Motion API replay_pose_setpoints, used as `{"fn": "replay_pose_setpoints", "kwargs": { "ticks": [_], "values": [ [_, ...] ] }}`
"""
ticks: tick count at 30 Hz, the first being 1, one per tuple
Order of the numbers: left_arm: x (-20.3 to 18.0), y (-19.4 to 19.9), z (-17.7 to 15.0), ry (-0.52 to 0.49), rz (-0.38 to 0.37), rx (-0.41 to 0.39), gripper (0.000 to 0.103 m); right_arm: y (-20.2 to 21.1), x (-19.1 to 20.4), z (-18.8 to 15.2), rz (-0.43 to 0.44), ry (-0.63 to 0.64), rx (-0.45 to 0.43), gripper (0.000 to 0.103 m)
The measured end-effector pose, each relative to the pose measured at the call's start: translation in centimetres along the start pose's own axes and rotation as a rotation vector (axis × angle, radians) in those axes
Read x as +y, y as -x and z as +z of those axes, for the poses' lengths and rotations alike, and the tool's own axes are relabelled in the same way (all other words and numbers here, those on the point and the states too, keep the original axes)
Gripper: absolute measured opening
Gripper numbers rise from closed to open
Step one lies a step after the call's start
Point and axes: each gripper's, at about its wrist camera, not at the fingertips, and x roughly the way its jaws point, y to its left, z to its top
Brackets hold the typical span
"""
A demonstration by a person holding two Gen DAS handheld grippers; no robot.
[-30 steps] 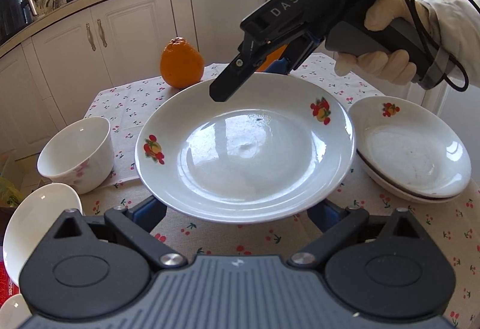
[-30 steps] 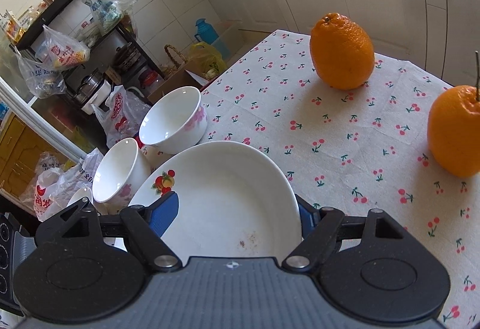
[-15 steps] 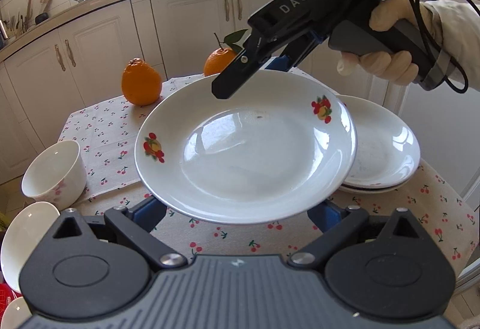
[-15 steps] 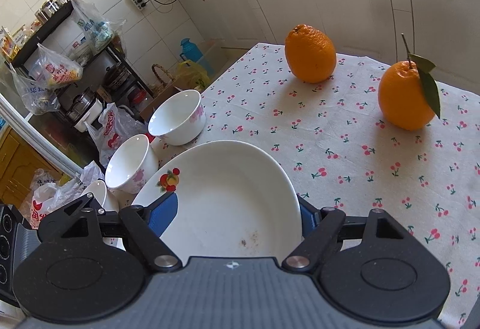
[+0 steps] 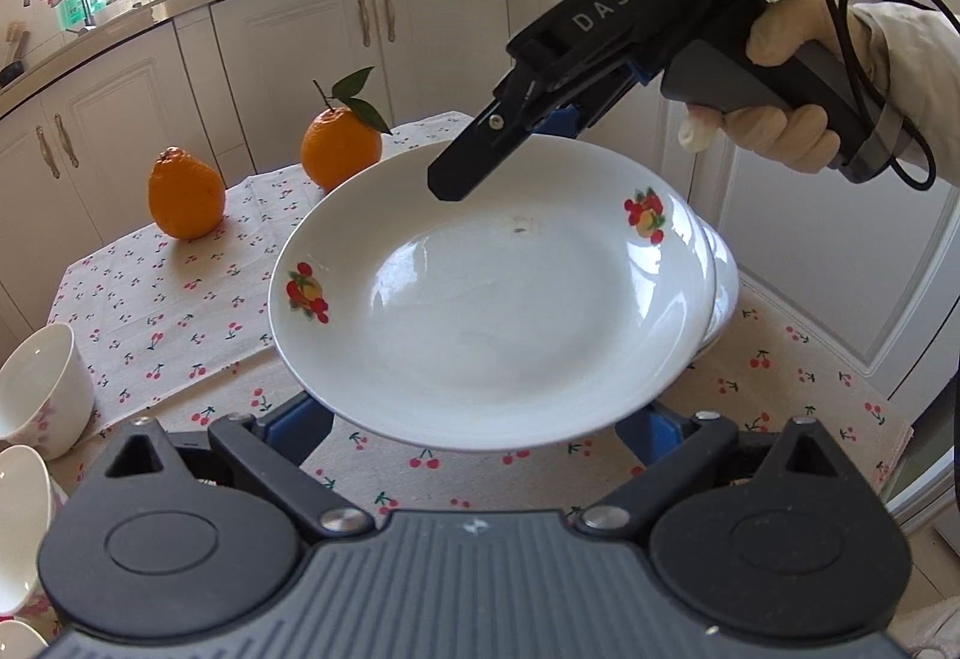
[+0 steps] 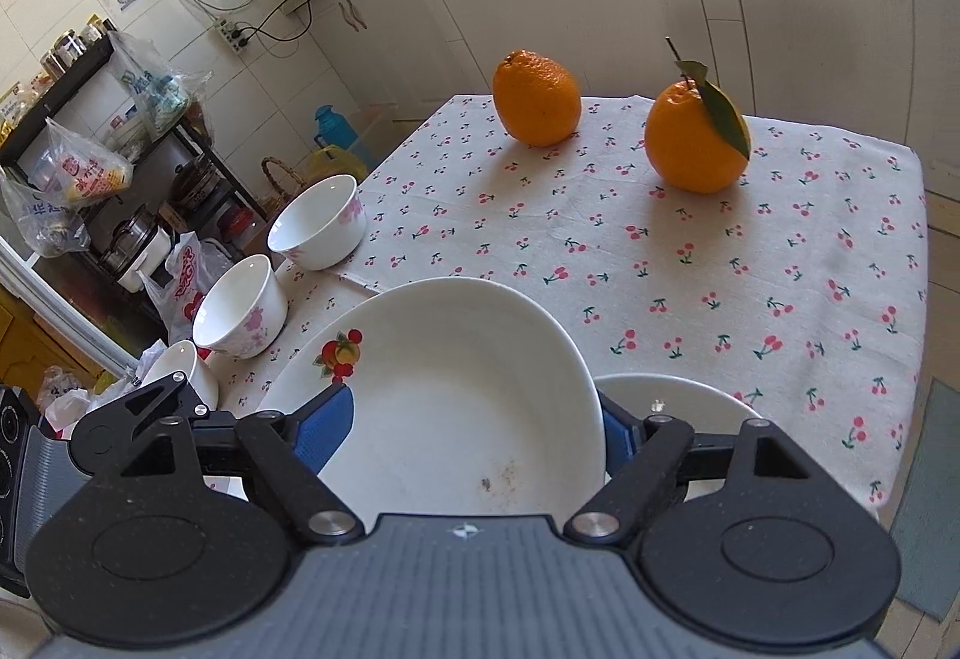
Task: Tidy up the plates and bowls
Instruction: 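Lift the flower-print plate with the right gripper toward the plate stack, then carry the flower-print plate over the plate stack with the right gripper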
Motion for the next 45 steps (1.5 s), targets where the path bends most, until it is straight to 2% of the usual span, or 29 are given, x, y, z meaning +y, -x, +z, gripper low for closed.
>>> {"fn": "replay_pose_setpoints", "kwargs": {
  "ticks": [11, 22, 45],
  "values": [
    [-1.9, -1.3, 0.8, -0.045, -0.069, 0.009, 0.099, 3.0, -1.6, -2.7, -0.050, -0.043, -0.033, 0.086],
    [-3.3, -2.7, 1.4, -0.065, -0.122, 0.024, 0.099, 4.2, -3.5, -4.4, -0.089, -0.083, -0.050, 0.087],
    [-3.1, -4.4, 1.5, -0.067, -0.145, 0.048, 0.099, 3.9, -5.4, -6.0, -0.111, -0.132, -0.045, 0.087]
  ]
}}
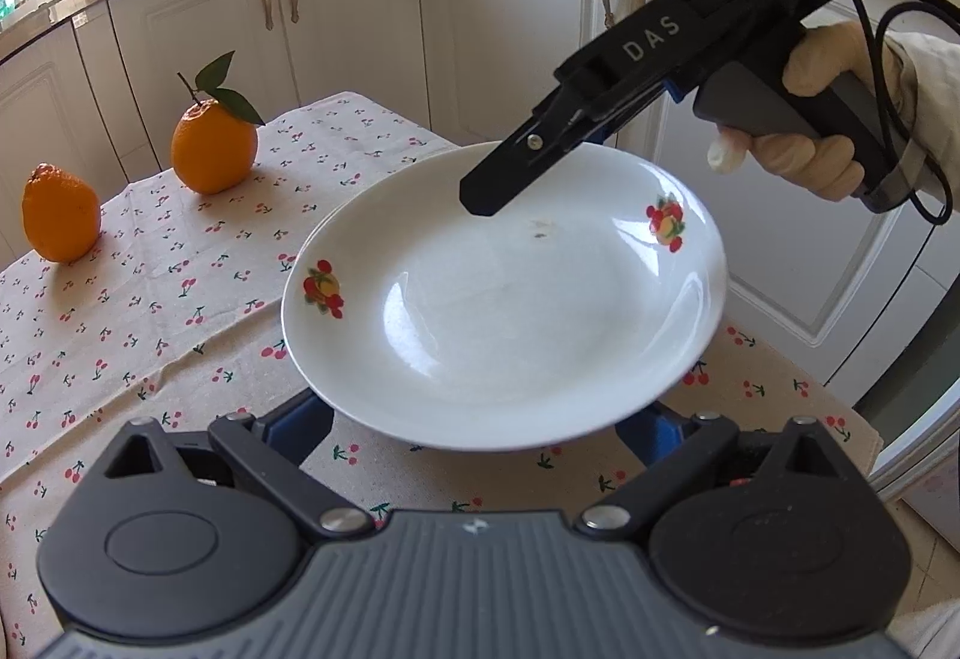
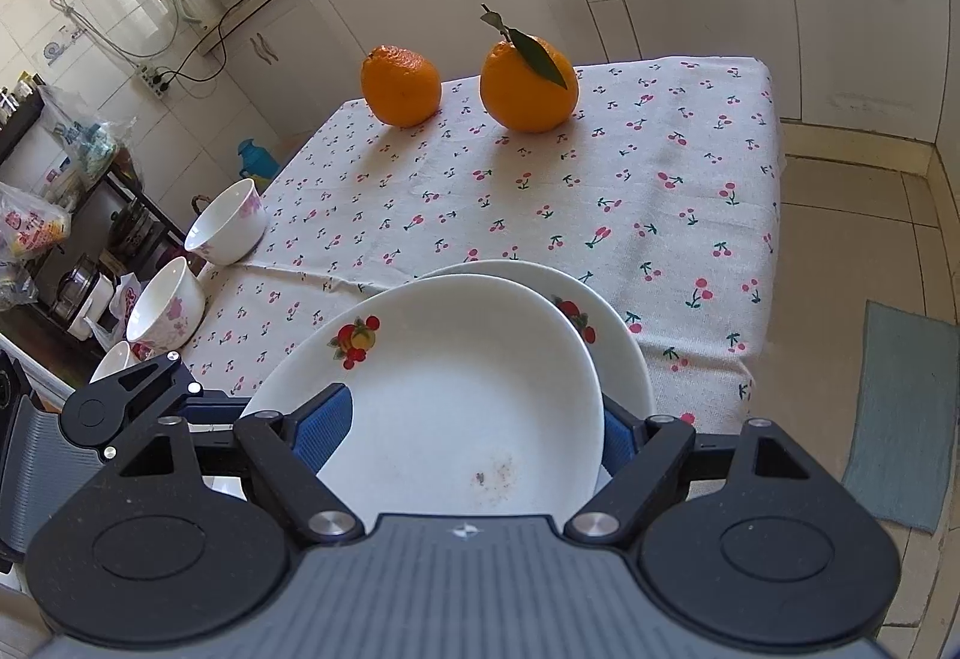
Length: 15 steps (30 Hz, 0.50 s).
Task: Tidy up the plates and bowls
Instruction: 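Carry the flower-print plate over the plate stack with the right gripper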
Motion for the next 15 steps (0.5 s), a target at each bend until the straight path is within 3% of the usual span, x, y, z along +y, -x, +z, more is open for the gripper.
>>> {"fn": "replay_pose_setpoints", "kwargs": {
  "ticks": [15],
  "values": [
    [0.69, -0.64, 0.03, 0.018, -0.032, -0.001, 0.102, 0.64, -0.09, -0.88, -0.038, -0.005, 0.011, 0.087]
  ]
}}
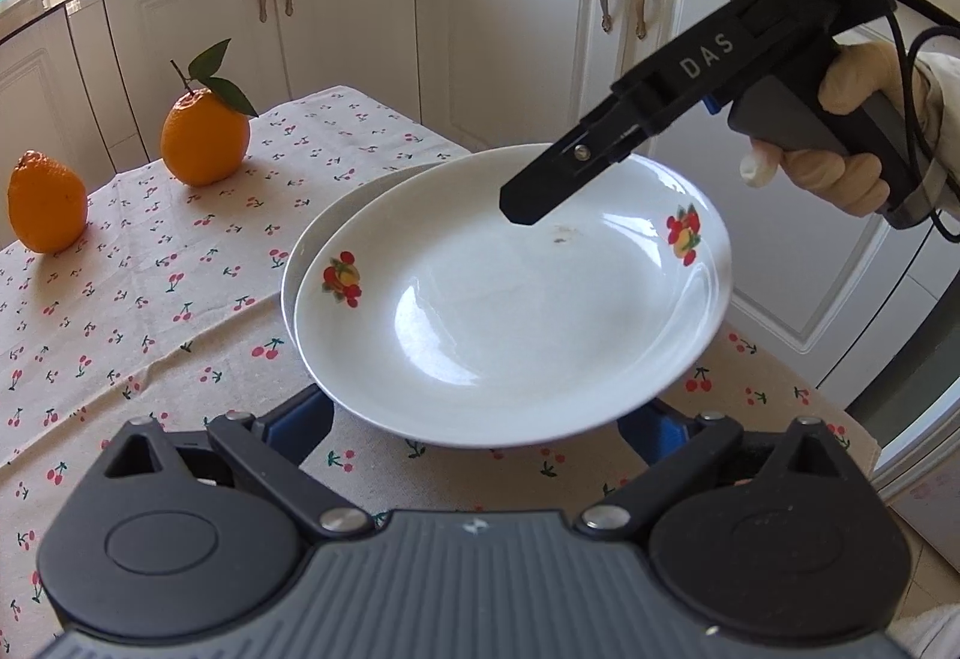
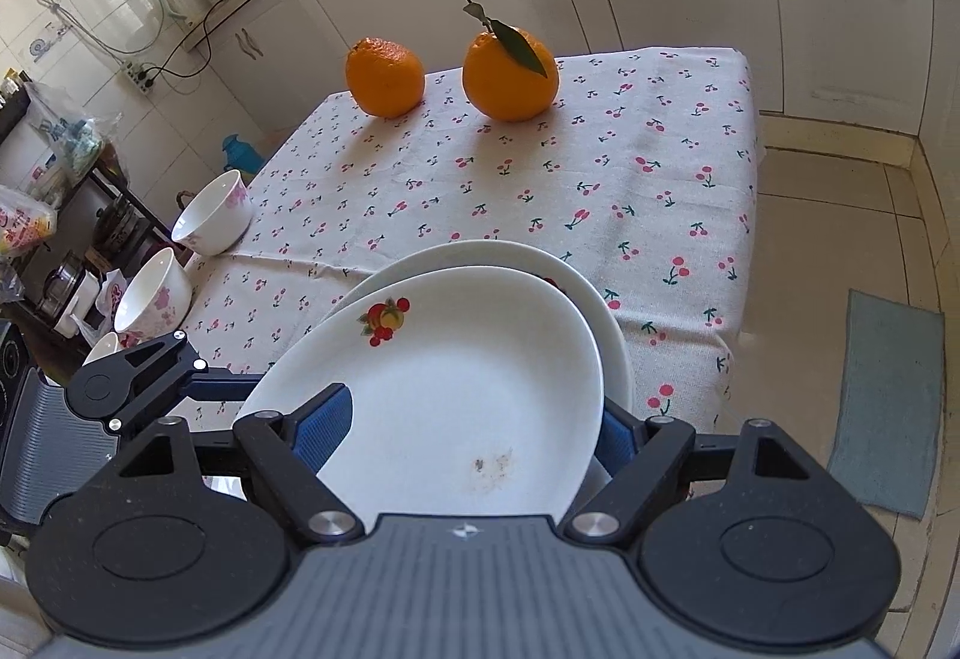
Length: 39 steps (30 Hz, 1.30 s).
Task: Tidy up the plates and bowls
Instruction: 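Carry the flower-print plate over the plate stack with the right gripper, then lower the flower-print plate onto the stack and open the right gripper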
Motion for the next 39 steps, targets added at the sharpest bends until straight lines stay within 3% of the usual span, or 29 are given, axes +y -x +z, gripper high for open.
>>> {"fn": "replay_pose_setpoints", "kwargs": {
  "ticks": [20, 39],
  "values": [
    [0.2, 0.0, -0.4, -0.007, -0.012, -0.030, 0.103, 0.0, 2.4, -0.3, -0.132, 0.021, 0.049, 0.098],
    [0.8, 1.5, -1.4, -0.004, 0.024, -0.073, 0.102, -0.6, 4.1, -1.7, -0.274, 0.092, 0.118, 0.101]
  ]
}}
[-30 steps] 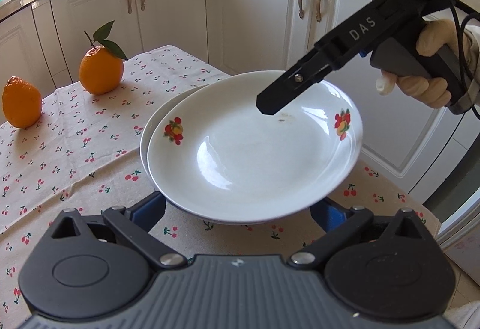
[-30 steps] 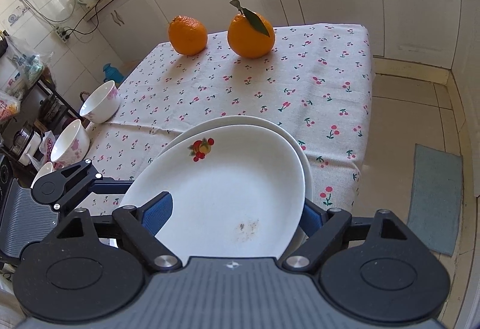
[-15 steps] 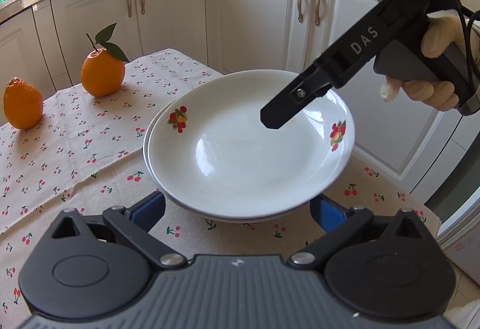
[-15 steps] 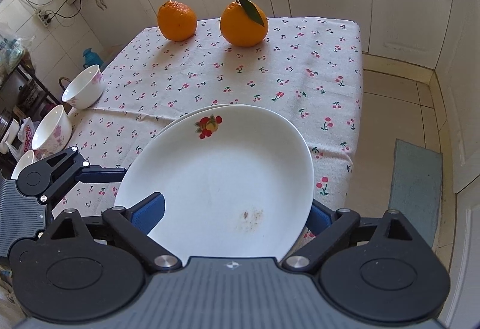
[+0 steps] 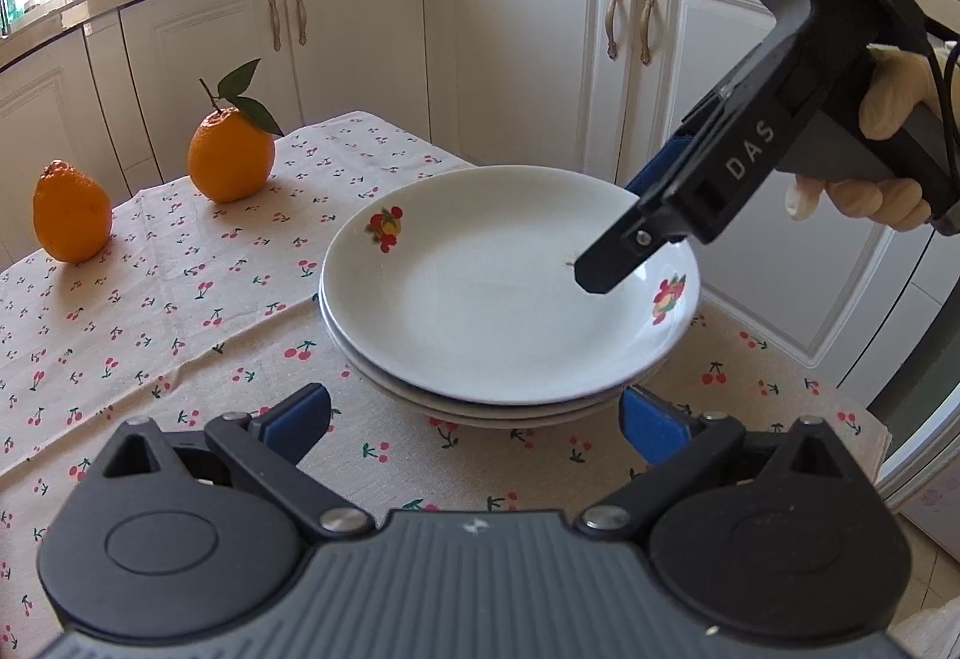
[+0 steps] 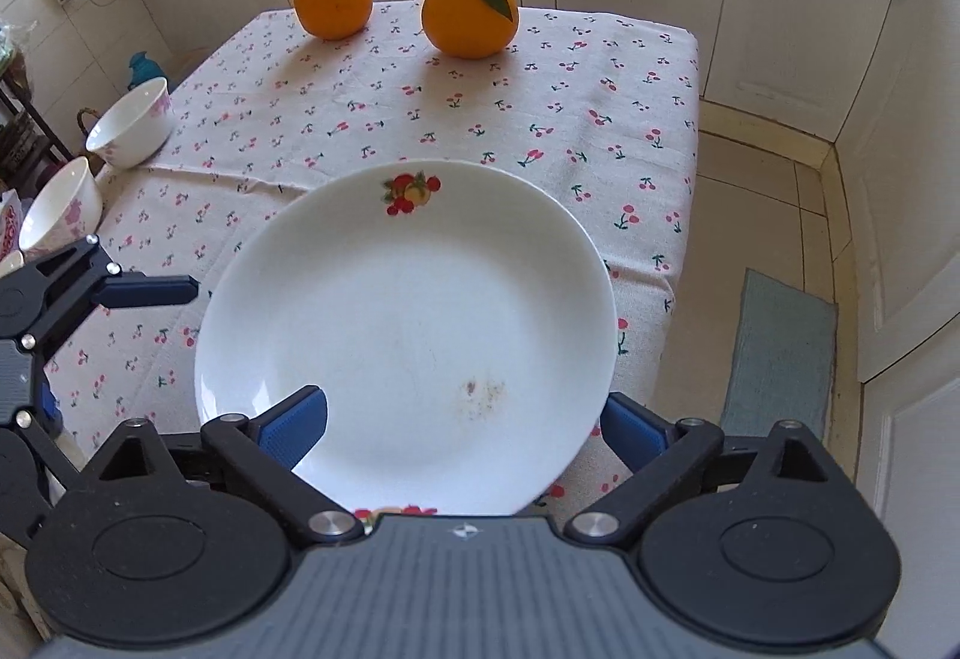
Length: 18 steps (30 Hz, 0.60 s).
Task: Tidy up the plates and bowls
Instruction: 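Lower the flower-print plate onto the stack and open the right gripper, then move the right gripper to a white bowl and grasp its rim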
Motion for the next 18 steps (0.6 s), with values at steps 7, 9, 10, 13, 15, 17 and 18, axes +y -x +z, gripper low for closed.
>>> {"fn": "replay_pose_setpoints", "kwargs": {
  "ticks": [7, 9, 10, 13, 15, 17, 18],
  "values": [
    [0.6, 2.3, -0.6, 0.012, 0.021, -0.046, 0.102, 1.1, 1.5, -1.2, -0.023, -0.005, -0.038, 0.103],
    [0.9, 3.2, -0.9, 0.018, 0.038, -0.062, 0.102, 2.0, 2.4, -1.4, -0.038, 0.006, -0.073, 0.103],
    [1.0, 3.6, -1.0, 0.022, 0.043, -0.069, 0.102, 2.6, 2.8, -1.4, -0.043, 0.011, -0.096, 0.103],
    [1.7, 5.3, -1.5, 0.038, 0.055, -0.096, 0.102, 4.2, 4.5, -1.6, -0.059, 0.023, -0.161, 0.103],
    [2.1, 6.6, -1.9, 0.042, 0.070, -0.114, 0.102, 5.1, 6.0, -1.8, -0.072, 0.042, -0.211, 0.103],
    [2.4, 8.0, -2.4, 0.039, 0.089, -0.134, 0.102, 5.8, 7.5, -1.8, -0.071, 0.066, -0.253, 0.103],
    [2.6, 8.6, -2.7, 0.038, 0.097, -0.140, 0.102, 6.0, 8.6, -1.8, -0.076, 0.082, -0.276, 0.103]
  ]
}}
